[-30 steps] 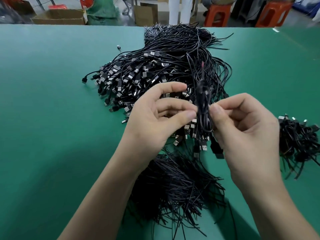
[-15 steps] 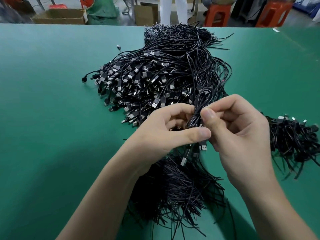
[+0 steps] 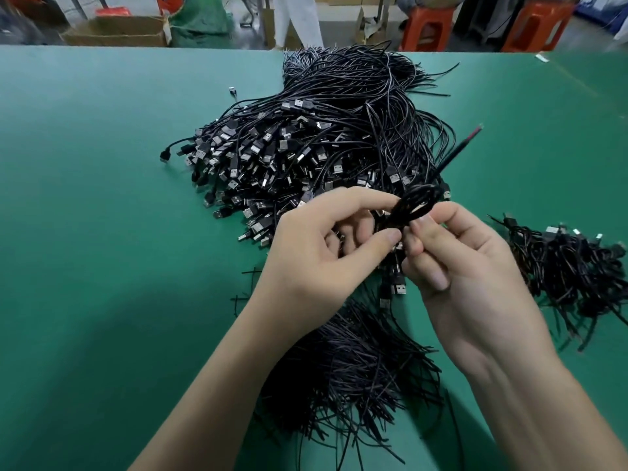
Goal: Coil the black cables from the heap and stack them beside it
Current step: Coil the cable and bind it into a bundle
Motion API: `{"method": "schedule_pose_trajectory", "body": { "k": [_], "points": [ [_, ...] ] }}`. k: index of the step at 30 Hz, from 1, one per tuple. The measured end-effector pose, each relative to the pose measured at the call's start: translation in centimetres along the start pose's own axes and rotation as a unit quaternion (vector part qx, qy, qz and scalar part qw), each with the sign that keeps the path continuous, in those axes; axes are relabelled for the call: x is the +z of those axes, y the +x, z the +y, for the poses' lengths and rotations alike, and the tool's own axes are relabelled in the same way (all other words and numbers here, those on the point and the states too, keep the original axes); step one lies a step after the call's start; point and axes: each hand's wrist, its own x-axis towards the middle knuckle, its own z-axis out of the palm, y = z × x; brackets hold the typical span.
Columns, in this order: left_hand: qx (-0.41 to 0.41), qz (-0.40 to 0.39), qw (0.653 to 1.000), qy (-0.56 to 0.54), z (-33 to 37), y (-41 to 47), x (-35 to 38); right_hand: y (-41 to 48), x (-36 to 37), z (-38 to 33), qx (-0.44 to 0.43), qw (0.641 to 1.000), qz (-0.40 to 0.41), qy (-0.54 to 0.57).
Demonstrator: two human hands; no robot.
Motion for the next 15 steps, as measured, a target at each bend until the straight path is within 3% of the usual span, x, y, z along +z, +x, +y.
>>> {"method": "schedule_pose_trajectory", "body": {
  "k": [6,15],
  "points": [
    [-0.111,-0.021,0.988,-0.105,0.37,0.39,-0.42,-0.05,0.21,0.15,-0.046,0.997,0.006,-0.055],
    [-0.132,-0.01,0.978,-0.158,-0.32,0.42,-0.15,0.14,0.12,0.64,-0.034,0.996,0.04,-0.074]
  ]
}}
